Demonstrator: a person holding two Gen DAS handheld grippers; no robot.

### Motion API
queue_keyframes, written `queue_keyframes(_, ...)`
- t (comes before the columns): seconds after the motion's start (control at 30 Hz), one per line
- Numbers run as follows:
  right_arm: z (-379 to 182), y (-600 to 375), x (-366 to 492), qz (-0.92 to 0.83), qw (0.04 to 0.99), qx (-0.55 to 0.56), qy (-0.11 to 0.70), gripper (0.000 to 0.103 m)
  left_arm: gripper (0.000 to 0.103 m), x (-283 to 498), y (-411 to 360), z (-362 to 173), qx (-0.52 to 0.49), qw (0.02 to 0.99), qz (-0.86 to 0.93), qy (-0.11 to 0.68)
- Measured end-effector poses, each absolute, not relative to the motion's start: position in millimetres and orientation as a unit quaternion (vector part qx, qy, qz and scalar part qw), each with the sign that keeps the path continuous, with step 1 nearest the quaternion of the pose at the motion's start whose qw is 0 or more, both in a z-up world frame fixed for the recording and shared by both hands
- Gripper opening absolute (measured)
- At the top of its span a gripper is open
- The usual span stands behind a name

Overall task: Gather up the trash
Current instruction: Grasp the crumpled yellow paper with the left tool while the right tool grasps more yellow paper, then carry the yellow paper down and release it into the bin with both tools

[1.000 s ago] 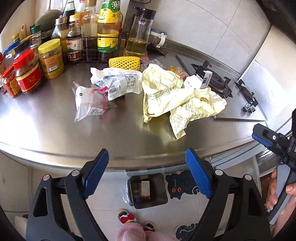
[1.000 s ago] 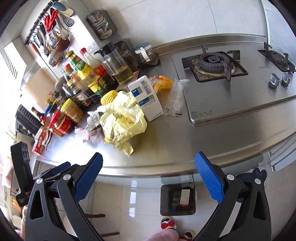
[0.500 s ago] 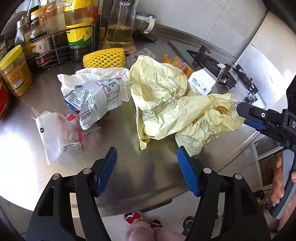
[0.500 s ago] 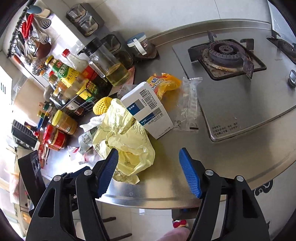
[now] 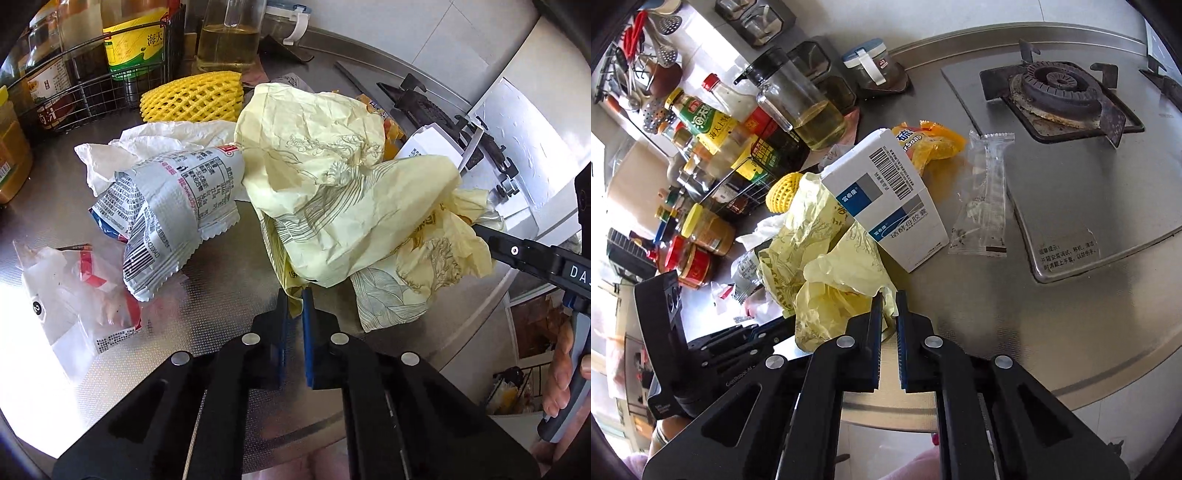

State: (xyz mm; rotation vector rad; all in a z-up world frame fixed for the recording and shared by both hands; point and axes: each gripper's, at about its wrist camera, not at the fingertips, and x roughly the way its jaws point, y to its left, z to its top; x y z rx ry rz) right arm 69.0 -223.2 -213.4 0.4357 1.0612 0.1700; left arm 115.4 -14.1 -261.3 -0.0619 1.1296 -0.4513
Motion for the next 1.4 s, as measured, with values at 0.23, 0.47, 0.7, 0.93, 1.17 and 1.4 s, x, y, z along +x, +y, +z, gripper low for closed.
queue_keyframes(0.23,-186,-227,48,0.100,0.852,0.207,0.469,0.006,0.004,95,-10,-236,-0.021,0.838,-0.205,0.505)
queue_keyframes(0.47,-156,-219,12,0.117,0.871,0.159,0.451,0.006,0.004,45,-11,-194,-0.007,0.865,-0.183,0.467)
queue_keyframes(0.7,-144,-237,-47,0.116,0.875,0.132,0.451,0.006,0.004,-27,-15,-169,-0.010,0.880,-0.158,0.447)
queue_keyframes(0.93,-155,-259,-112,0.121,0.866,0.123,0.469,0.006,0.004,-105,-31,-169,-0.013,0.874,-0.161,0.458)
queue_keyframes(1.17,-209,-271,-145,0.107,0.835,0.115,0.527,0.006,0.004,-150,-42,-205,-0.021,0.850,-0.164,0.501)
queue_keyframes(1.4,-292,-271,-139,0.077,0.798,0.100,0.589,0.006,0.004,-154,-46,-283,-0.025,0.806,-0.154,0.571)
